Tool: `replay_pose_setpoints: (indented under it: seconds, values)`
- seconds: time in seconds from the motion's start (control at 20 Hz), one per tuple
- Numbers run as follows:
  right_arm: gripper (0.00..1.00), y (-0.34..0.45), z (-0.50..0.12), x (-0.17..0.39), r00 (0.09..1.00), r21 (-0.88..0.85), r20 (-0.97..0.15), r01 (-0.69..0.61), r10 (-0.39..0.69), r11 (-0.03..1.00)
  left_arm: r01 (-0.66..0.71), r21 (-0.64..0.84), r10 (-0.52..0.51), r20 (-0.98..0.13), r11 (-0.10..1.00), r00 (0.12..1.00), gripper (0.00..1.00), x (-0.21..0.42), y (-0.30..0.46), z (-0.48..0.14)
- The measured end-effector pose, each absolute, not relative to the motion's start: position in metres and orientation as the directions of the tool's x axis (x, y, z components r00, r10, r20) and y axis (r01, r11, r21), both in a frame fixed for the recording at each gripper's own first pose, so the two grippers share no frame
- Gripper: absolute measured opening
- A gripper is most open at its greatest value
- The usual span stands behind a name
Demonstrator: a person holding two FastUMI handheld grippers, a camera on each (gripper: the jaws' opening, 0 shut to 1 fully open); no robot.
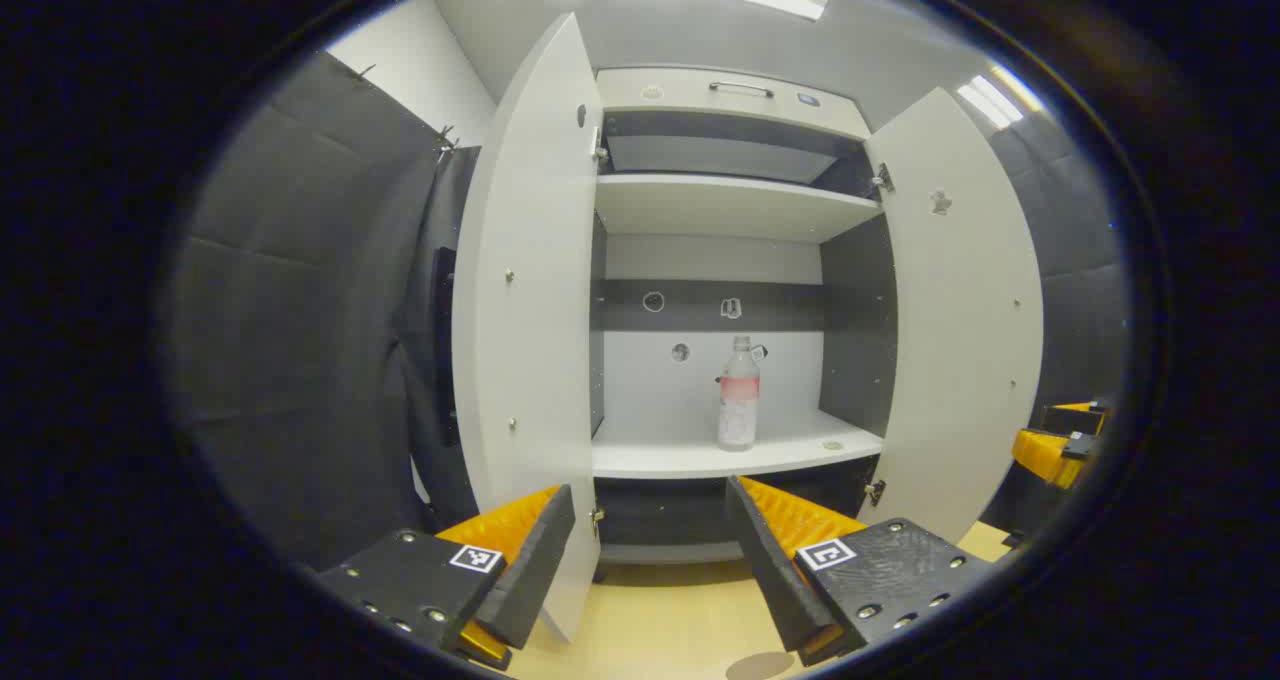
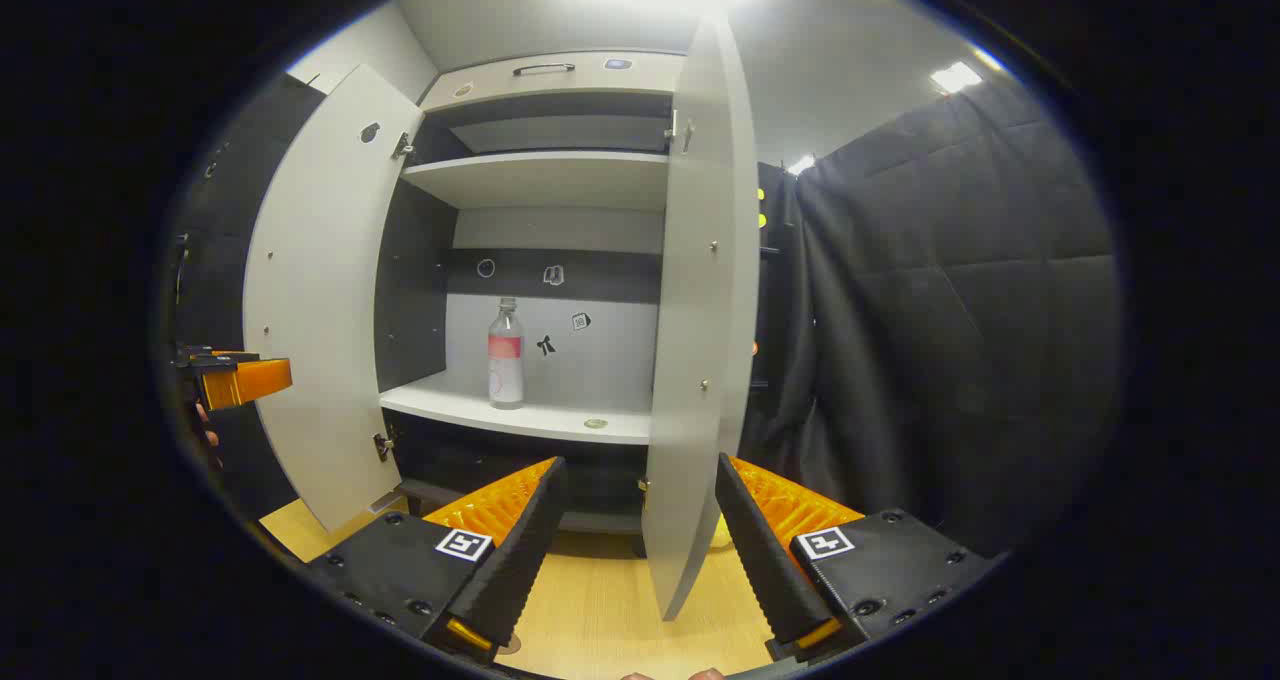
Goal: Grasp the bottle in the cabinet with the left hand and place it on the coaster, then close the right door with the right hand and the left door with the left hand.
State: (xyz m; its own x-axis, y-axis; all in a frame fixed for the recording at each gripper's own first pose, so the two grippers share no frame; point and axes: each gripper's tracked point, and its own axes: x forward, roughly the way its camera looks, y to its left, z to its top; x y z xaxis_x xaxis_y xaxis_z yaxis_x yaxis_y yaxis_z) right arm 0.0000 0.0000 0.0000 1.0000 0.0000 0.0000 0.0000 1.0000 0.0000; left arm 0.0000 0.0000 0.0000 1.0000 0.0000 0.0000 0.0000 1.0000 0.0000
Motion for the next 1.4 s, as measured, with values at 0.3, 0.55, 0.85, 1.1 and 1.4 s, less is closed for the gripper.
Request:
replay_pose_setpoints:
  seconds: [0.3, 0.55, 0.85, 1.1, 1.4]
  values:
    - [0.95, 0.021, 0.009, 0.001, 1.000, 0.017, 0.009, 0.020, -0.020, 1.000, 0.084, 0.010, -0.084, 0.011, 0.996, 0.996, 0.91, -0.008, -0.004, -0.002]
    - [0.92, 0.026, 0.000, -0.003, 0.999, 0.048, -0.023, 0.030, -0.029, 0.998, 0.119, 0.041, -0.119, 0.002, 0.992, 0.993, 0.91, -0.011, -0.011, -0.012]
    - [0.92, 0.021, -0.007, -0.010, 0.997, 0.055, -0.043, 0.061, -0.059, 0.997, 0.152, 0.016, -0.151, -0.030, 0.988, 0.988, 0.91, -0.014, -0.018, -0.028]
    - [0.92, 0.010, -0.011, -0.015, 0.994, 0.061, -0.055, 0.093, -0.090, 0.994, 0.146, 0.027, -0.144, -0.065, 0.989, 0.987, 0.91, -0.006, -0.023, -0.036]
    - [0.95, -0.008, -0.010, -0.022, 0.991, 0.075, -0.072, 0.122, -0.116, 0.990, 0.156, -0.017, -0.157, -0.090, 0.988, 0.984, 0.91, 0.029, -0.046, -0.034]
